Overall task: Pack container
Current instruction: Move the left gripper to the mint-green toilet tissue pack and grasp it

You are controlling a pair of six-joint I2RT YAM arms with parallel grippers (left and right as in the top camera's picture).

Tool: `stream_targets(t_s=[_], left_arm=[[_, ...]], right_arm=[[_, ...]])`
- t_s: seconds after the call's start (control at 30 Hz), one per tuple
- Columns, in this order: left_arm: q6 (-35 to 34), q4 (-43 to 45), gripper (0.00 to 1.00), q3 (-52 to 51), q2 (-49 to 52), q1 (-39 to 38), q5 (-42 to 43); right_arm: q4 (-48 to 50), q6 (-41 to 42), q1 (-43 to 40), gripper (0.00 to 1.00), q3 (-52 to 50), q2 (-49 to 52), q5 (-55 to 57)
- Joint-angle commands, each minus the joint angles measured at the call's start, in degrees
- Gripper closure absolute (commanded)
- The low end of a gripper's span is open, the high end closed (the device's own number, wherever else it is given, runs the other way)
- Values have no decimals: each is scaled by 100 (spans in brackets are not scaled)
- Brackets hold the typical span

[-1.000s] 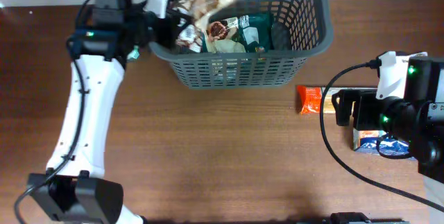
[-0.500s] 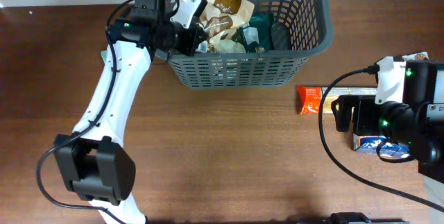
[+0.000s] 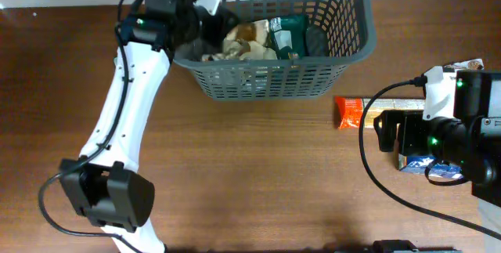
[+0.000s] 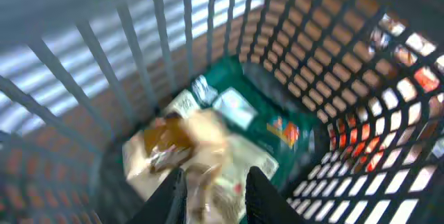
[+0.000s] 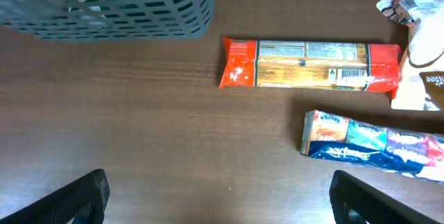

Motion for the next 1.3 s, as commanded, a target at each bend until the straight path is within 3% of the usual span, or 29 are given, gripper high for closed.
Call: stream_targets(t_s=[0.0, 0.17, 0.33, 0.57, 0.67, 0.83, 1.0, 1.27], left_arm=[[-61, 26, 77, 310, -39, -11, -44], [-101, -446, 71, 754, -46, 9, -409], [-96, -1375, 48, 1672, -46, 251, -990], [-103, -2957, 46, 2806, -46, 929, -1445], [-278, -3265, 34, 2824, -37, 1338, -1768], [-361, -3414, 32, 2511, 210, 2011, -1775], [-374, -3379, 23, 2256, 1029, 2385, -1777], [1397, -3359, 24, 2256, 1980, 2481, -2079]], right_arm=[[-39, 48, 26, 1, 76, -13, 9], [-98, 46, 26, 1, 76, -13, 11], [-66, 46, 26, 1, 76, -13, 11], [-22, 48, 26, 1, 76, -13, 9], [24, 48, 26, 1, 76, -13, 9], [146, 48, 26, 1, 76, -13, 9], [155, 48, 26, 1, 76, -13, 9], [59, 48, 26, 1, 76, -11, 7]])
